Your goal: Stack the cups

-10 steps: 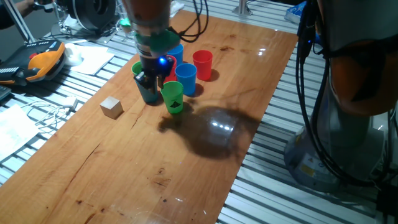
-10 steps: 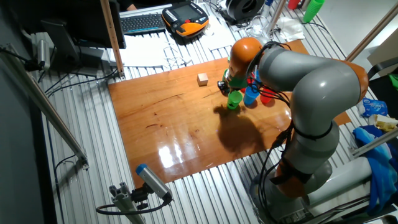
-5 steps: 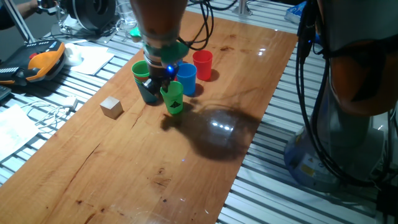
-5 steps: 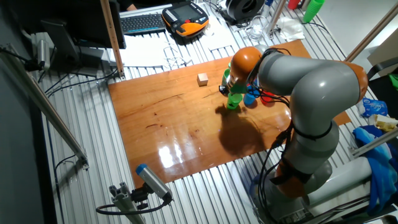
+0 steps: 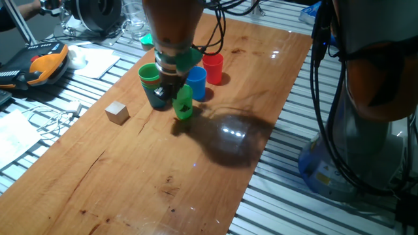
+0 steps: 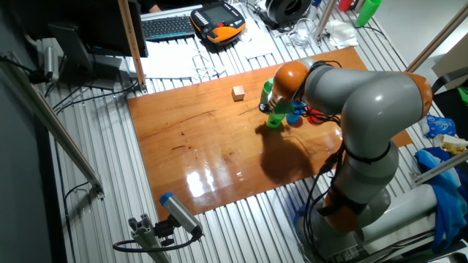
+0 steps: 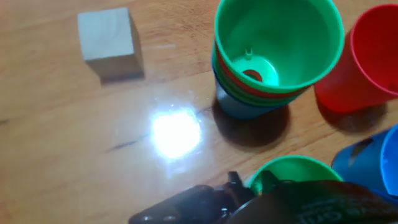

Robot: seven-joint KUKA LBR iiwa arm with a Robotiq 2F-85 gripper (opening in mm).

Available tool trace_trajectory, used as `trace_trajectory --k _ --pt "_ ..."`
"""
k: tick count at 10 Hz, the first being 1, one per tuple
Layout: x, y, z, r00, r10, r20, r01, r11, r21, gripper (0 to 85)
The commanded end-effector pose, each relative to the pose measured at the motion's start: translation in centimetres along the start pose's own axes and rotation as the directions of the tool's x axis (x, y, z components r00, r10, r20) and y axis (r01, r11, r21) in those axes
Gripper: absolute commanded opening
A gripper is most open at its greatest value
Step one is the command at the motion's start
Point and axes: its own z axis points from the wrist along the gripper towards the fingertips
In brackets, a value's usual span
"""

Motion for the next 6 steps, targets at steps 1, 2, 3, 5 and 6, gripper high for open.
trace_trajectory --k 1,2,3,5,6 --pt "-0.1 0.0 -0.3 1.0 0.002 -0.015 -0.003 1.0 -0.013 0.0" --pt "-0.2 0.1 -1.2 0.999 0.015 -0.048 -0.017 0.999 -0.04 0.0" --pt "-0.3 0.2 -2.3 0.996 0.031 -0.079 -0.036 0.997 -0.064 0.0" --pt "-0.4 -0.1 -5.2 0.994 0.04 -0.106 -0.046 0.997 -0.057 0.0" --pt "-0.6 -0.7 -6.8 0.992 0.028 -0.126 -0.035 0.998 -0.054 0.0"
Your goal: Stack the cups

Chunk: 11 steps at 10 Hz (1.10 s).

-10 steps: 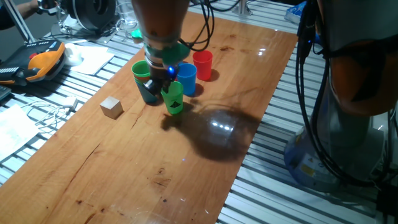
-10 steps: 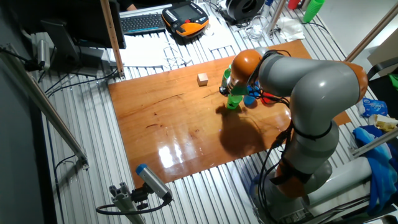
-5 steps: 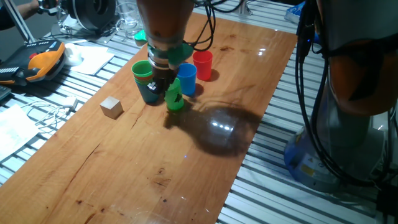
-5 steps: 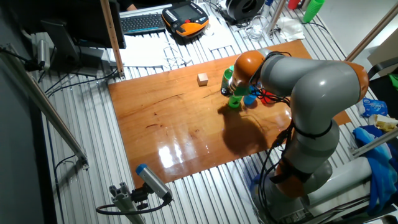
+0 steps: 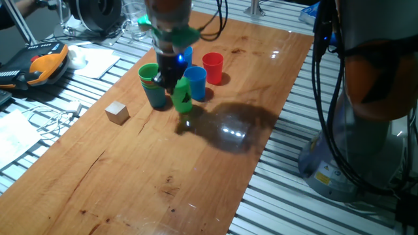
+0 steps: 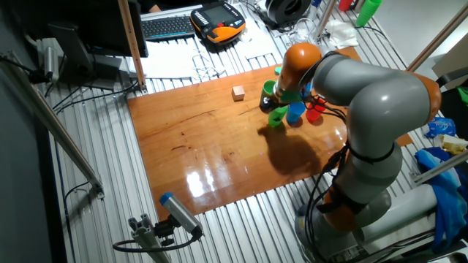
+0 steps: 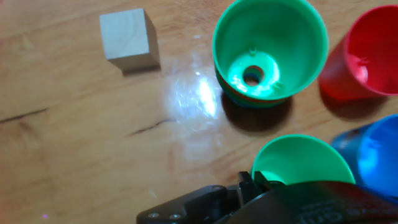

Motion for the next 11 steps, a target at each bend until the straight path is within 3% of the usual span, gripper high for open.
trace_trajectory --k 1,4,6,7,8,9,10,11 --pt "-0.3 -0.4 -2.9 1.0 -0.007 -0.013 0.007 1.0 -0.005 0.0" --pt "-2.8 -2.9 -6.7 0.997 -0.037 -0.065 0.036 0.999 -0.017 0.0" --pt "-3.7 -3.8 -8.4 0.995 -0.06 -0.08 0.061 0.998 0.009 0.0" --pt "-3.9 -4.4 -8.6 0.993 -0.091 -0.077 0.095 0.995 0.04 0.0" --pt "-4.1 -5.1 -8.6 0.991 -0.112 -0.07 0.115 0.992 0.05 0.0" --pt "-4.4 -6.0 -8.3 0.99 -0.127 -0.067 0.13 0.99 0.045 0.0" --pt "-4.4 -6.7 -7.4 0.988 -0.151 -0.04 0.153 0.986 0.067 0.0" --pt "-4.3 -7.1 -6.3 0.987 -0.157 -0.031 0.158 0.986 0.054 0.0"
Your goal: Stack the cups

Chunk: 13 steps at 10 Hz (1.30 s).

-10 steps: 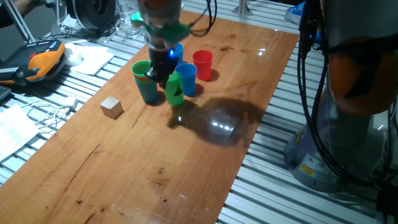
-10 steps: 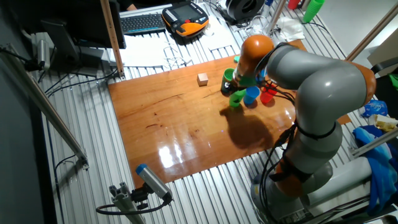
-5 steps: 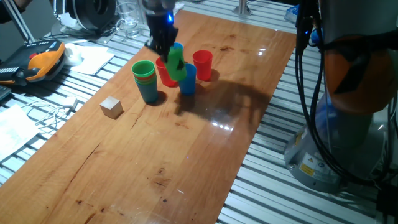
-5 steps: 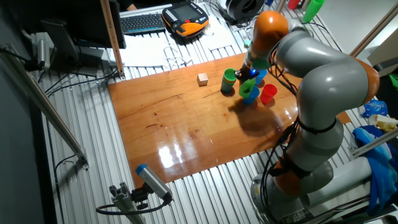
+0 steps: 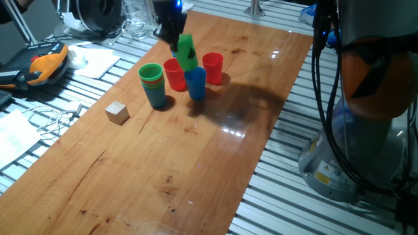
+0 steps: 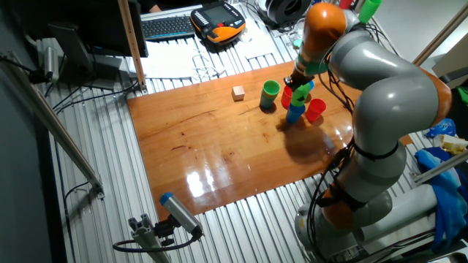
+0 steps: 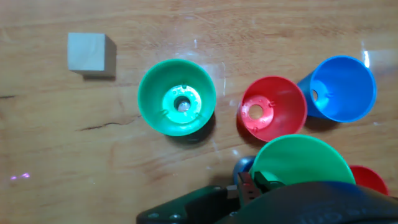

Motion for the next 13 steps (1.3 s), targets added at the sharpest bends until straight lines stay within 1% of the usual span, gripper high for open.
trace_trajectory --k 1,2,3,4,6,8,9,10,11,12,13 --pt "0.0 -0.2 1.1 1.0 0.0 0.006 0.0 1.0 -0.009 0.0" --pt "-0.1 -0.3 1.6 1.0 -0.004 0.006 0.004 1.0 -0.014 0.0" --pt "0.1 -0.6 2.1 1.0 -0.01 0.013 0.01 1.0 -0.014 0.0" --pt "0.4 -0.9 2.4 1.0 -0.022 0.019 0.022 1.0 0.0 0.0" --pt "1.2 -1.1 3.1 0.999 -0.017 0.029 0.017 1.0 -0.002 0.0" --pt "1.6 -1.1 4.3 0.997 0.014 0.075 -0.013 1.0 -0.023 0.0" --pt "1.6 -1.0 4.8 0.996 0.027 0.088 -0.024 0.999 -0.033 0.0" --pt "1.5 -0.9 5.1 0.995 0.041 0.088 -0.037 0.998 -0.051 0.0" --pt "1.4 -0.9 5.3 0.994 0.051 0.098 -0.046 0.997 -0.055 0.0" --pt "1.4 -0.9 5.5 0.993 0.061 0.098 -0.056 0.997 -0.06 0.0" --pt "1.4 -0.9 5.5 0.993 0.07 0.097 -0.064 0.996 -0.057 17.0"
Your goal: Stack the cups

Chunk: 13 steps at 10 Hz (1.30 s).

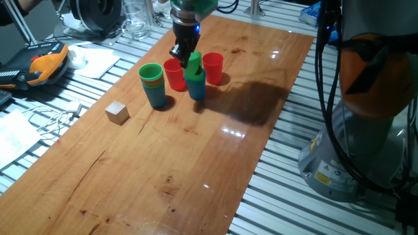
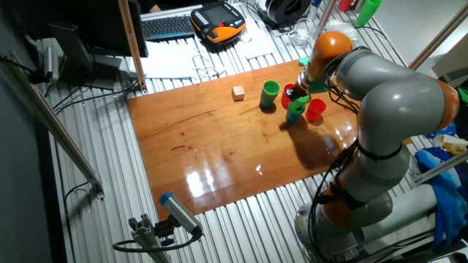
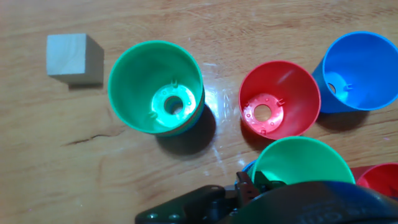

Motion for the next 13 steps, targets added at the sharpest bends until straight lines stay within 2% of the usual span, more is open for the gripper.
trace_trajectory --k 1,2,4,6,7,9,10,11,13 --pt "0.0 0.0 0.0 1.0 0.005 0.001 -0.005 1.0 0.006 17.0" --pt "0.0 0.0 0.0 1.0 0.009 0.001 -0.009 1.0 0.022 34.0" --pt "0.0 0.5 0.5 0.999 0.048 -0.018 -0.048 0.998 0.031 34.0" --pt "0.2 1.0 2.1 0.998 0.054 -0.014 -0.054 0.997 0.052 34.0" --pt "0.3 0.8 2.5 0.999 0.048 -0.014 -0.047 0.998 0.052 34.0" --pt "0.6 0.2 2.3 0.999 0.029 -0.033 -0.027 0.997 0.068 34.0" --pt "1.0 0.0 2.4 0.999 0.026 -0.03 -0.023 0.997 0.08 34.0" --pt "1.2 -0.1 2.7 1.0 0.019 -0.024 -0.017 0.995 0.103 34.0" --pt "1.7 -0.3 3.5 1.0 0.02 -0.019 -0.018 0.995 0.103 34.0"
